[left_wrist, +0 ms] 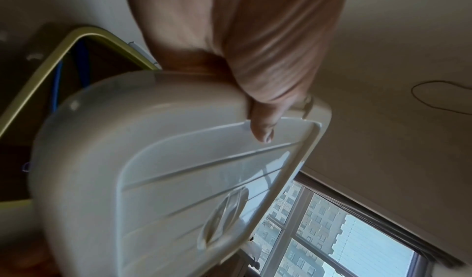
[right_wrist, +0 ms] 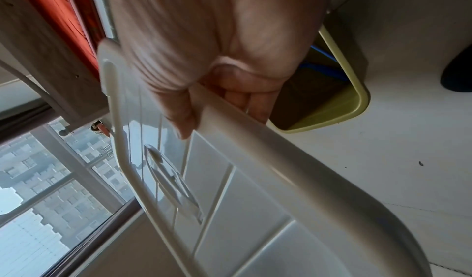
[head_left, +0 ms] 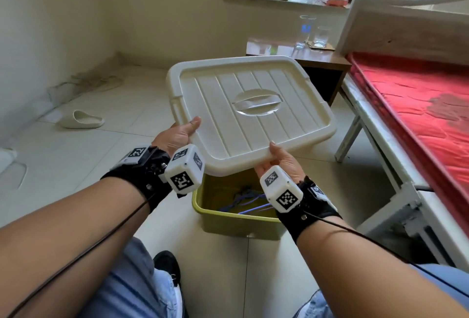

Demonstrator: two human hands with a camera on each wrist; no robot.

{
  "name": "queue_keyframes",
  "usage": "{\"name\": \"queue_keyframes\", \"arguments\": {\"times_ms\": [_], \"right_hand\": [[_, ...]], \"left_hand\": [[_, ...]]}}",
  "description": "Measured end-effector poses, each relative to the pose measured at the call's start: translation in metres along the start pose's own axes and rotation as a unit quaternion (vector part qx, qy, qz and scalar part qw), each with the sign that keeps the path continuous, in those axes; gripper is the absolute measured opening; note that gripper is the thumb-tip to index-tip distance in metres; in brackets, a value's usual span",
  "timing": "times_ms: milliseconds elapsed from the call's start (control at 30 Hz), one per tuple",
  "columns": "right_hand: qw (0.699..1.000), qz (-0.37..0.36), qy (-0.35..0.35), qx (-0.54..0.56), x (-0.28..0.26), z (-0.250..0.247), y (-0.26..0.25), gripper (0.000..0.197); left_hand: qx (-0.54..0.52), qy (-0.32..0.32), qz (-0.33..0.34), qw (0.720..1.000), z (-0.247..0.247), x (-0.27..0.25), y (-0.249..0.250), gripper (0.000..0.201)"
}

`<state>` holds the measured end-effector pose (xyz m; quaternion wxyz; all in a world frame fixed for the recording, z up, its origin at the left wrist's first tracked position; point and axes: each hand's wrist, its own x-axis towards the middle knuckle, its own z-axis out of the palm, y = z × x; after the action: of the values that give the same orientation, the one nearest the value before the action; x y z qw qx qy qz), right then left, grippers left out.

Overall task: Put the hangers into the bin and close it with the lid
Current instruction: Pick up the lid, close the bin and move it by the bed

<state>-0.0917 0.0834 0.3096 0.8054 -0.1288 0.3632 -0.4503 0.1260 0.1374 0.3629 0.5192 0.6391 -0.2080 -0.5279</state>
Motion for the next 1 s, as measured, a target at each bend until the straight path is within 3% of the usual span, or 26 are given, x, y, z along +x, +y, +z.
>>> {"name": "queue_keyframes", "arguments": {"times_ms": [33, 233, 400, 500, 600, 667, 833, 933, 1000], "right_hand": [[1.000, -0.009, -0.003, 0.010, -0.004, -0.001, -0.002, 0.016], [0.996, -0.055, 0.013, 0.068, -0.018, -0.002, -0.006, 0.014], [0.994, -0.075, 0.039, 0.075, -0.021, -0.008, 0.002, 0.025], [0.995, -0.074, 0.057, 0.035, -0.021, -0.013, 0.007, 0.049], [0.992, -0.087, 0.081, -0.045, -0.020, -0.017, 0.004, 0.054], [0.986, -0.100, 0.108, -0.073, -0.019, -0.024, -0.010, 0.054], [0.960, -0.121, 0.198, -0.156, -0.013, -0.067, -0.065, 0.032], [0.941, -0.123, 0.227, -0.218, -0.013, -0.076, -0.085, 0.035], [0.929, -0.108, 0.224, -0.274, -0.013, -0.074, -0.094, 0.048]], "left_hand": [[-0.018, -0.006, 0.001, 1.000, 0.003, 0.002, -0.002, 0.088], [-0.109, -0.047, -0.013, 0.993, 0.032, -0.011, -0.021, 0.102], [-0.188, -0.009, -0.008, 0.982, 0.058, -0.014, -0.047, 0.056], [-0.158, 0.050, 0.021, 0.986, 0.061, -0.005, -0.058, 0.044], [-0.102, 0.099, 0.047, 0.989, 0.054, 0.003, -0.062, 0.033], [-0.114, 0.109, 0.050, 0.986, 0.042, 0.011, -0.061, 0.041], [-0.086, 0.127, 0.071, 0.986, 0.005, 0.028, -0.056, 0.053], [-0.058, 0.123, 0.076, 0.988, -0.010, 0.035, -0.053, 0.064], [-0.039, 0.110, 0.074, 0.990, -0.014, 0.042, -0.054, 0.067]]}}
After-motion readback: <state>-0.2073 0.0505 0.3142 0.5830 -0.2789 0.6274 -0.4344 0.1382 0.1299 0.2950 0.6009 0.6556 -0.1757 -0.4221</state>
